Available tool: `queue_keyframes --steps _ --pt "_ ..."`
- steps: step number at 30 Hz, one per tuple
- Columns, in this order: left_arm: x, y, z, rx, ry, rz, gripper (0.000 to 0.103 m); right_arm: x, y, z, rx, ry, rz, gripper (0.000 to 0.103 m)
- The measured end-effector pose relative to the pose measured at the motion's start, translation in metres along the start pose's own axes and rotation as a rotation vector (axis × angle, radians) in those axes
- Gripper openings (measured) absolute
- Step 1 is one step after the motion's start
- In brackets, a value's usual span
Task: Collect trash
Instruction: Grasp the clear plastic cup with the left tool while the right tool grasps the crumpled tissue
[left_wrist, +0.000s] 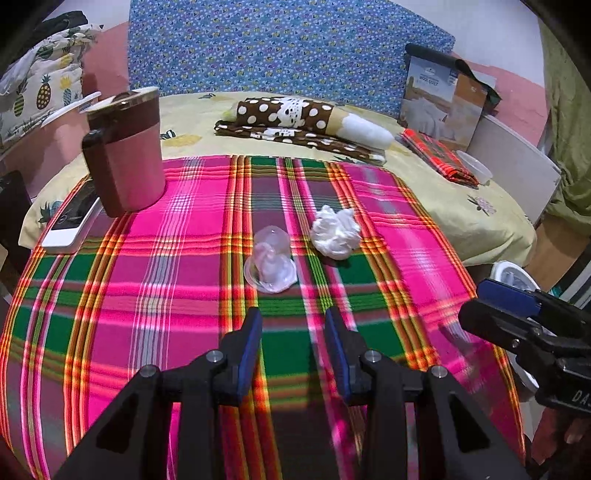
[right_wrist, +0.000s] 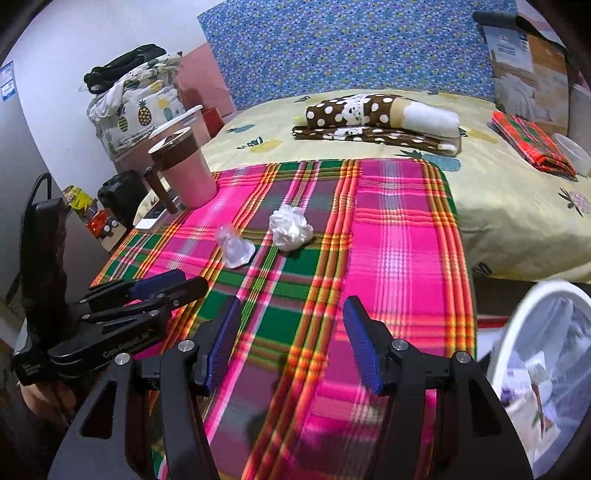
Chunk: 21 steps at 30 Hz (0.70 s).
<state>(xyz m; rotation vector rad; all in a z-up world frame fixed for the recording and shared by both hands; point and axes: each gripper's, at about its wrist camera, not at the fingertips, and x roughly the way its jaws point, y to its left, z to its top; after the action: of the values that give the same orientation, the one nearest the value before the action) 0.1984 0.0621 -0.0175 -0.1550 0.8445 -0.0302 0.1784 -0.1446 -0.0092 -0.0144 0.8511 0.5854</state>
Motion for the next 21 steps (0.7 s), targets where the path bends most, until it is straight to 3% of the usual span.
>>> queue_keyframes --steps 21 --pt "0.051 0.018 0.029 -0.034 0.008 -0.014 0.034 0.049 -0.01 0.03 -0.009 0.031 0.014 0.058"
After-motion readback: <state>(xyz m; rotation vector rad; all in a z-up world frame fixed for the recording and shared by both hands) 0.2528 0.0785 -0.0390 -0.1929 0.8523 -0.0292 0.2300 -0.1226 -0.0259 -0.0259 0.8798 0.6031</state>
